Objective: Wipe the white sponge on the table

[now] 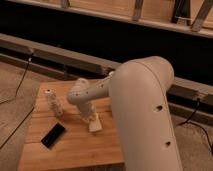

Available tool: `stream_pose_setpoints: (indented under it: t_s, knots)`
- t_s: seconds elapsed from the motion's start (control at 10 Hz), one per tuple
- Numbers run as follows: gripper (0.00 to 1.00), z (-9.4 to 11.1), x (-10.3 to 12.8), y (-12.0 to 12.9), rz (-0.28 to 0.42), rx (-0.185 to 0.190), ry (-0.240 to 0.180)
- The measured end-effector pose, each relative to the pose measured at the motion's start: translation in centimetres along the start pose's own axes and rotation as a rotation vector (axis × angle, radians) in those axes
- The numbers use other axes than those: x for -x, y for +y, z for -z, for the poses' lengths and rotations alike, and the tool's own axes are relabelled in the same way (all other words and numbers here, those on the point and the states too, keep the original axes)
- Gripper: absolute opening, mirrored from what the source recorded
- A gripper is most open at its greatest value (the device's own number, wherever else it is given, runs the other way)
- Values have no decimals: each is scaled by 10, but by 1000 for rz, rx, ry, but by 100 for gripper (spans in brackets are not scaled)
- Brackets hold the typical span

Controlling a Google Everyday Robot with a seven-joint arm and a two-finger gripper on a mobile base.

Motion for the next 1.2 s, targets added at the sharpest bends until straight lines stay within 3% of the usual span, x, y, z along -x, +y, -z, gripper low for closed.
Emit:
stream_pose_setpoints:
  t_s: [0.6, 1.2]
  knots:
    - [12, 16, 11, -3, 16, 1, -43]
    - [72, 16, 10, -3, 15, 1, -41]
